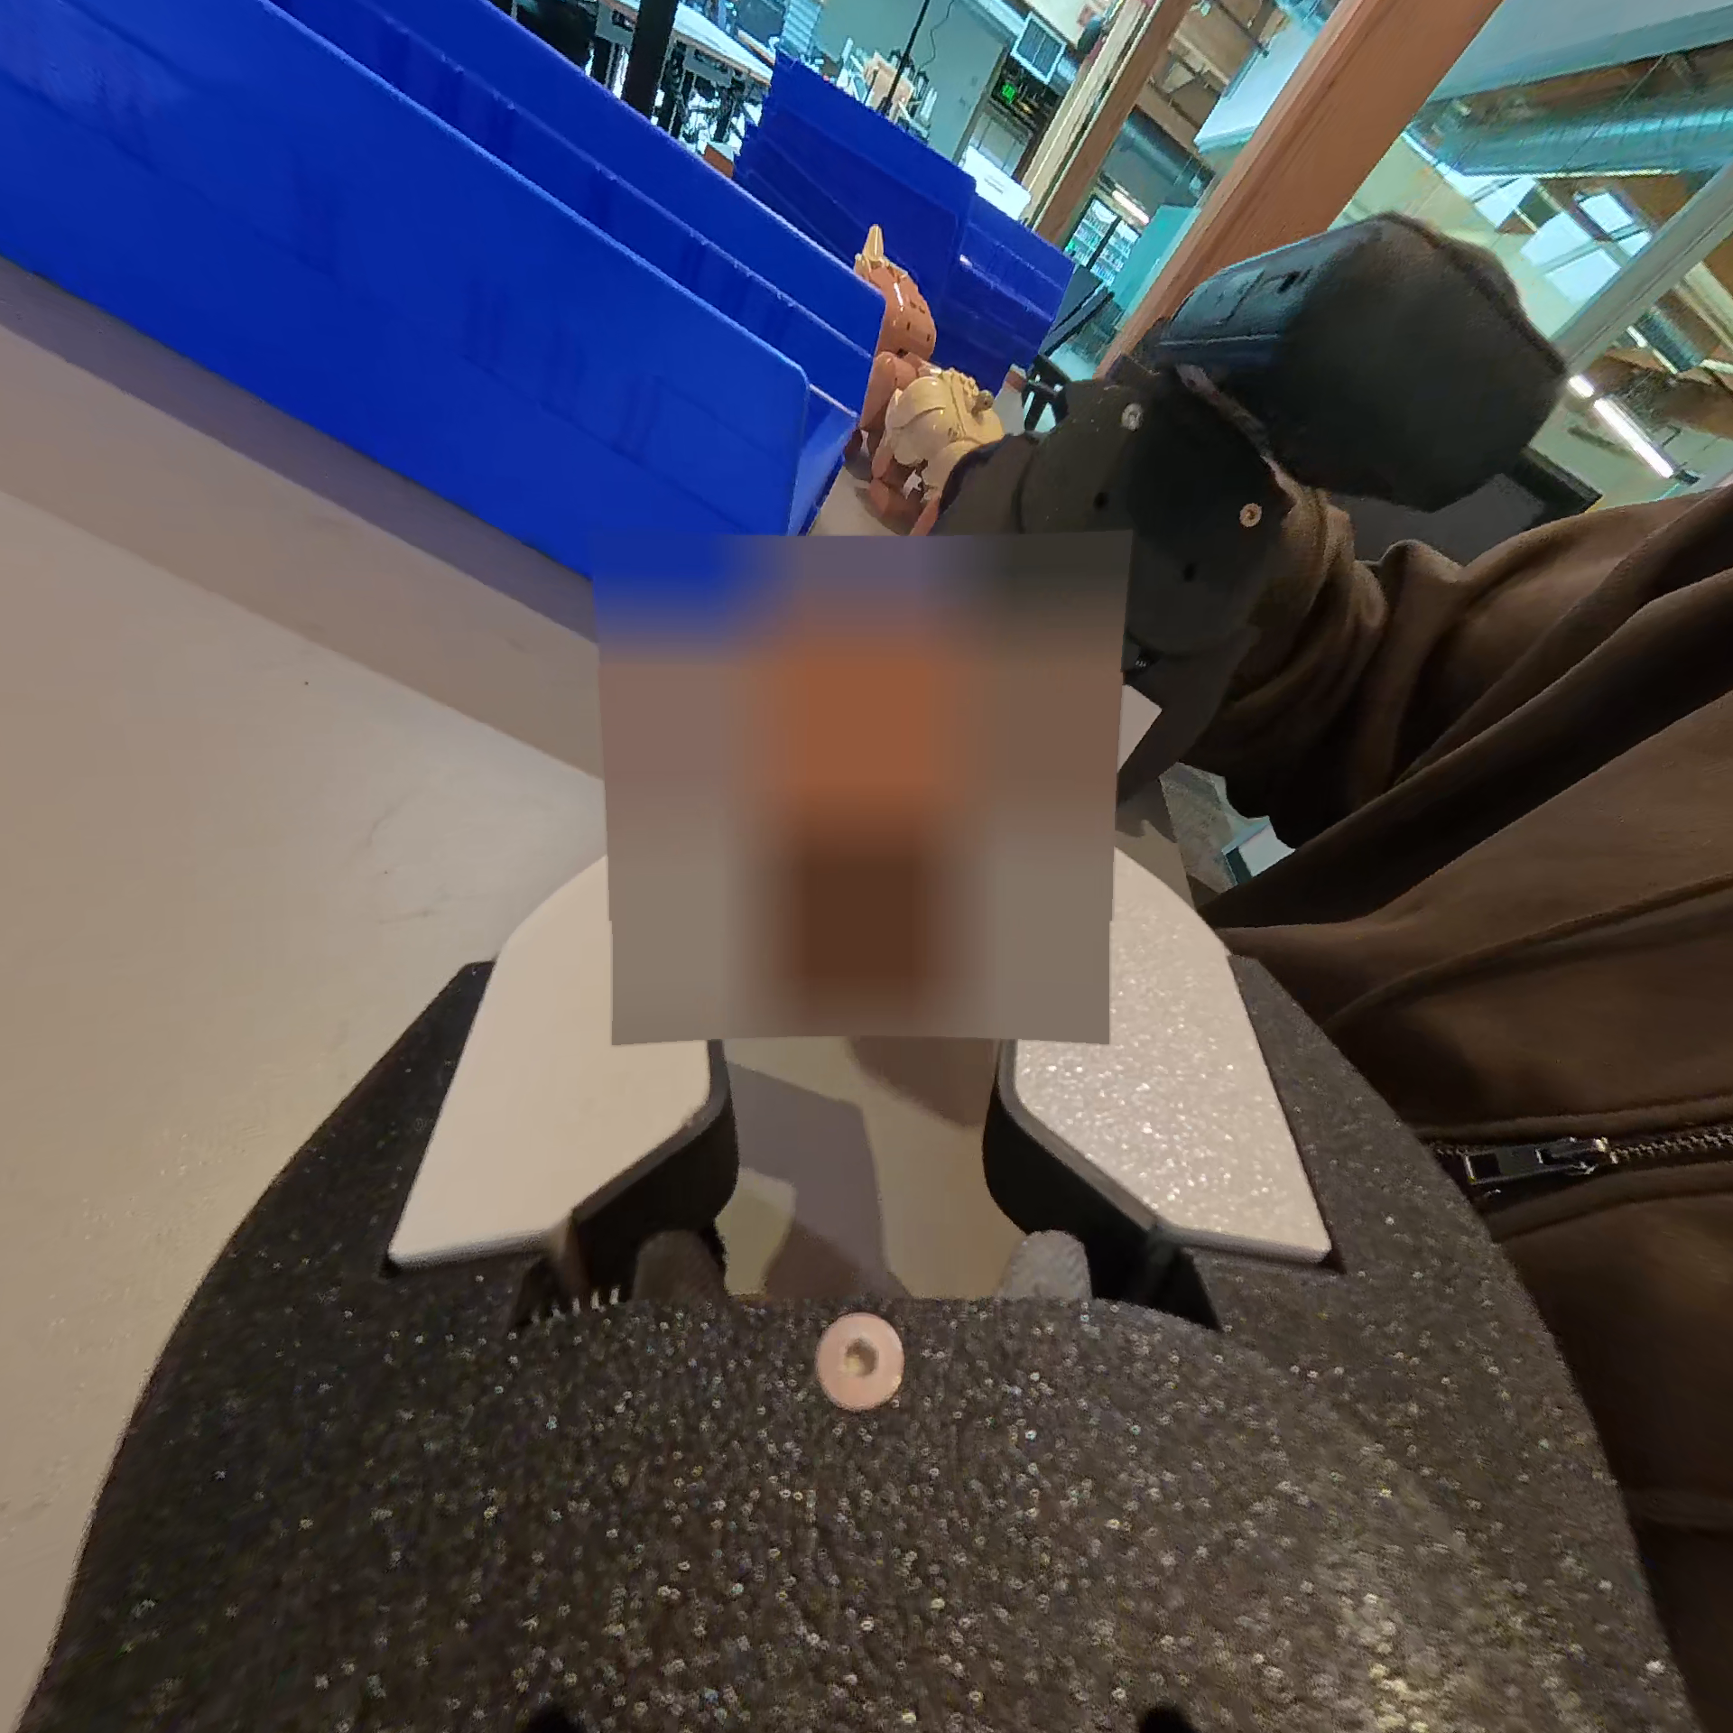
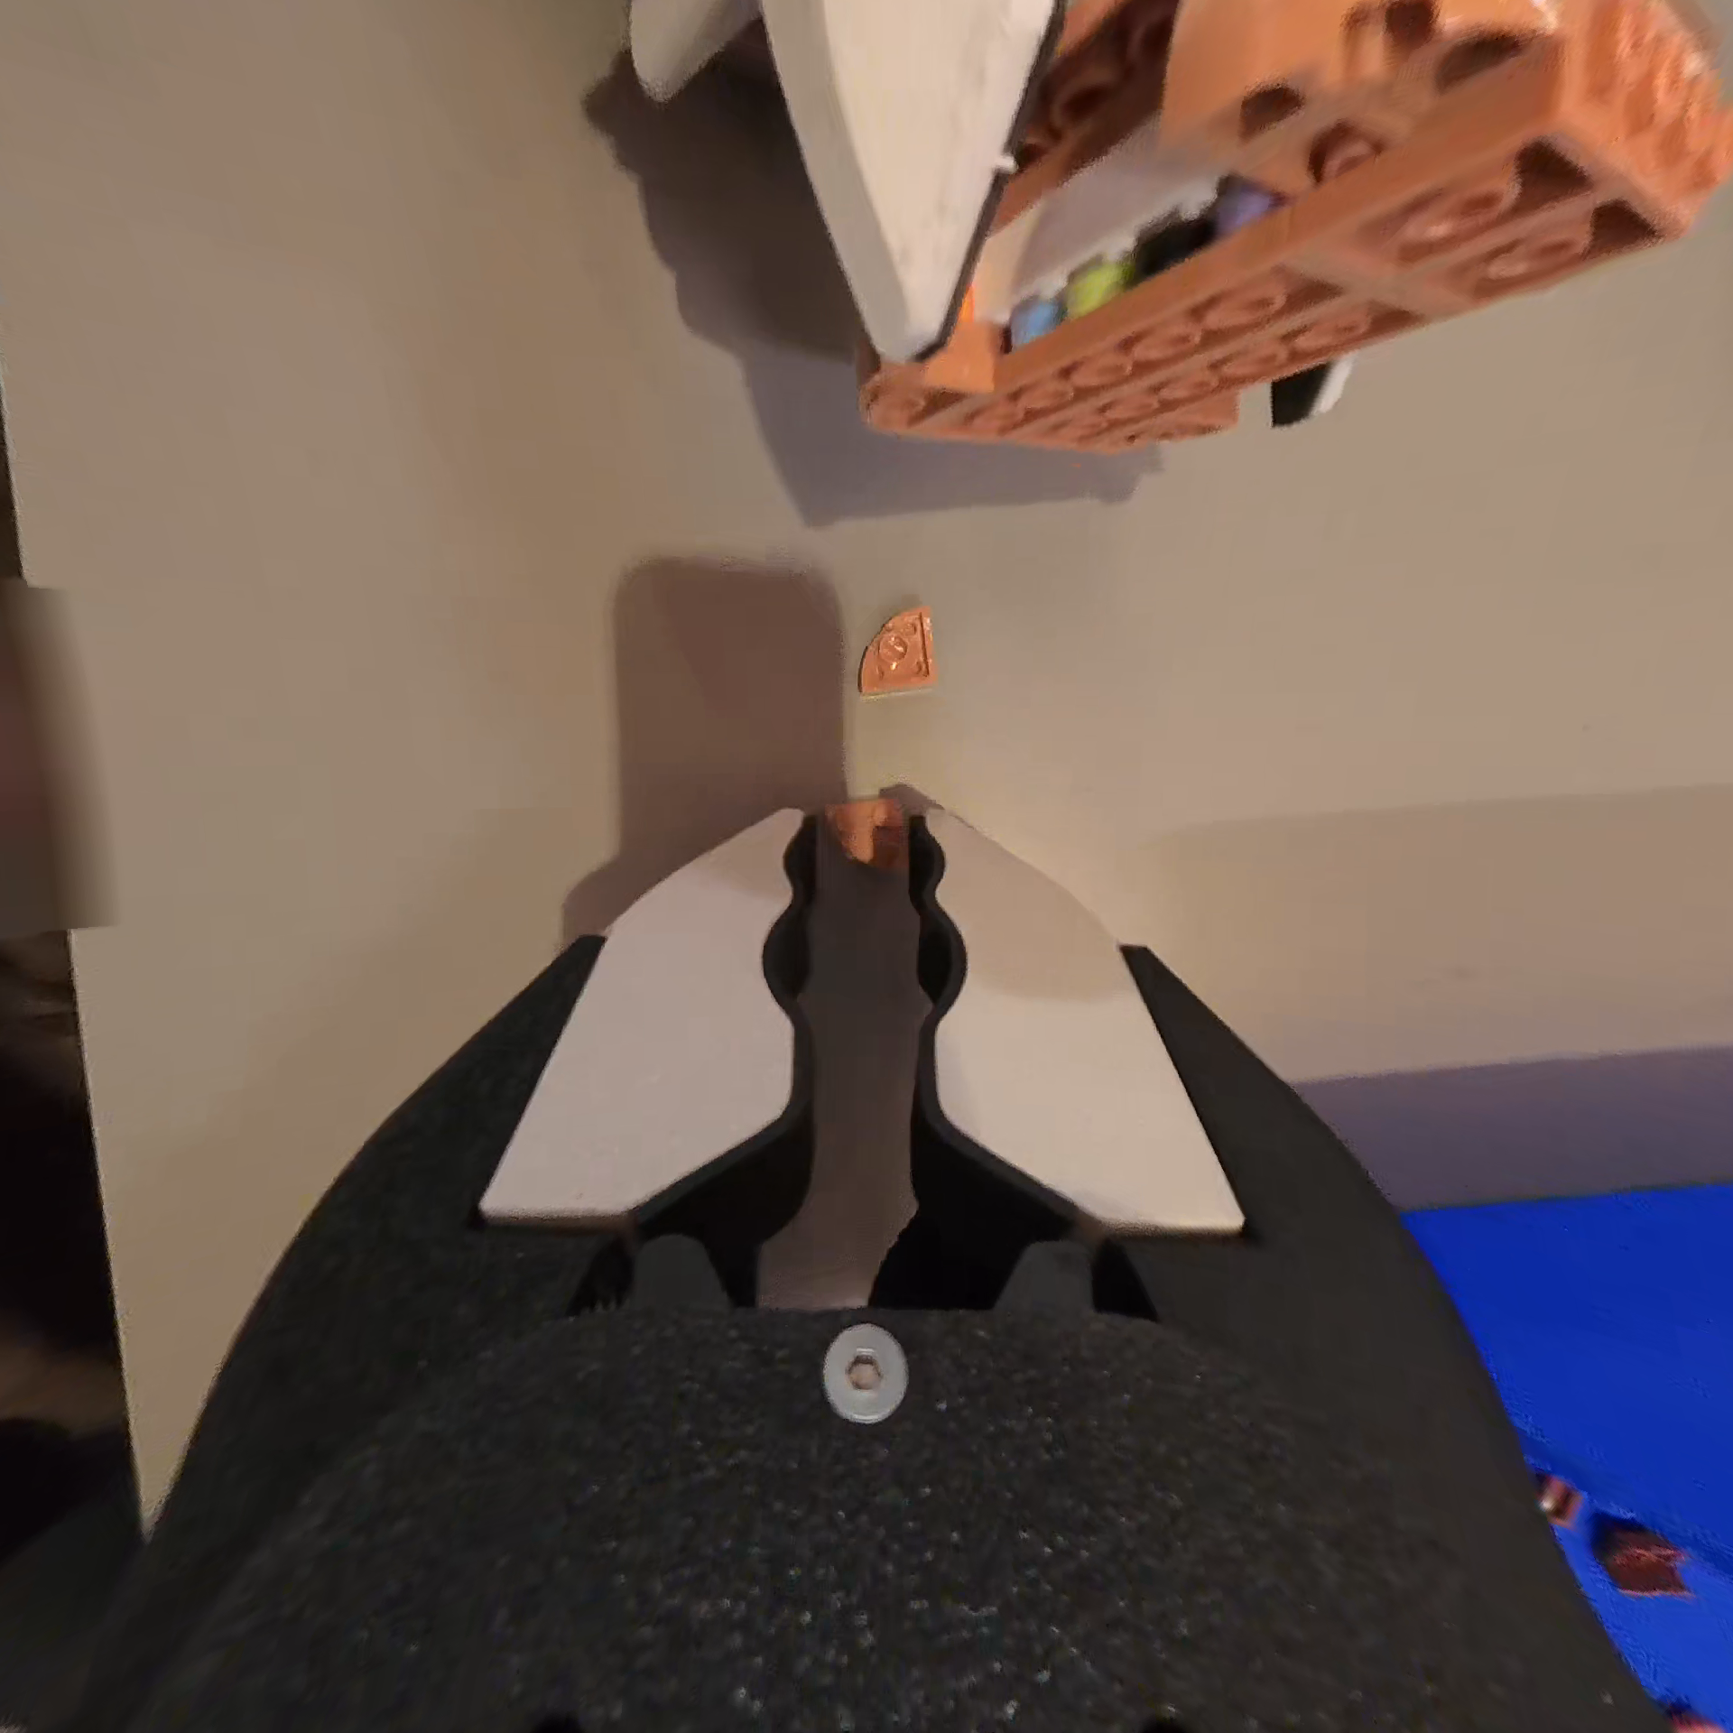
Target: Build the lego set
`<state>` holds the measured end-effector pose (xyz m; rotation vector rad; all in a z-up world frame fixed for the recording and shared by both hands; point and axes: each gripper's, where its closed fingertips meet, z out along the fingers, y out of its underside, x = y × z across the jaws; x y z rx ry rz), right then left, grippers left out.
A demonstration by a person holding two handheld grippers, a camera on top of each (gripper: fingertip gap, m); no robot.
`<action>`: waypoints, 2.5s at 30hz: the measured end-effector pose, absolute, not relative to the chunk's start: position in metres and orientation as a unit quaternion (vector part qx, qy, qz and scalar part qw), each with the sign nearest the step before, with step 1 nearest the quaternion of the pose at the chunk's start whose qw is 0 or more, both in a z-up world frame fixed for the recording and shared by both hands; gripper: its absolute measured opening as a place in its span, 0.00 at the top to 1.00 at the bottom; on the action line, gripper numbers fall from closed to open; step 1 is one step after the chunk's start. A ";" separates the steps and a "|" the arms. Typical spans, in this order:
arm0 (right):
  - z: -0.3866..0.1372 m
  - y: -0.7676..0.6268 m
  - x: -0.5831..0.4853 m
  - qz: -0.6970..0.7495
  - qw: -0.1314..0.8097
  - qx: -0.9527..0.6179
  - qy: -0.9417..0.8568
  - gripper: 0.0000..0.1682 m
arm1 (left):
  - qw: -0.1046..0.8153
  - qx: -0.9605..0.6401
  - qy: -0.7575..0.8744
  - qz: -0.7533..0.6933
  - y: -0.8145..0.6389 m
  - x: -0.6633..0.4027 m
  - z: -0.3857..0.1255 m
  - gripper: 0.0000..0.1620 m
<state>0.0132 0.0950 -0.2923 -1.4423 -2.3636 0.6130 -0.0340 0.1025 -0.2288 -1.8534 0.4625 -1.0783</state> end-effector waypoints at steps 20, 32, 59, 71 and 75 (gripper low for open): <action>-0.301 0.096 0.009 0.248 0.179 -0.540 -0.784 0.92 | 0.427 -0.753 0.206 -0.456 0.094 -0.029 -0.233 0.61; -0.203 0.087 -0.013 0.310 0.211 -0.468 -0.800 0.92 | 0.385 -0.723 0.170 -0.548 0.086 -0.023 -0.221 0.61; -0.159 0.082 -0.031 0.324 0.204 -0.433 -0.816 0.93 | 0.412 -0.570 -0.048 -0.710 0.083 -0.005 -0.179 0.61; -0.150 0.076 -0.040 0.365 0.167 -0.421 -0.814 0.94 | 0.447 -0.513 -0.101 -0.726 0.080 -0.002 -0.171 0.61; -0.150 0.074 -0.042 0.391 0.165 -0.432 -0.796 0.93 | 0.451 -0.498 -0.110 -0.733 0.079 -0.002 -0.169 0.61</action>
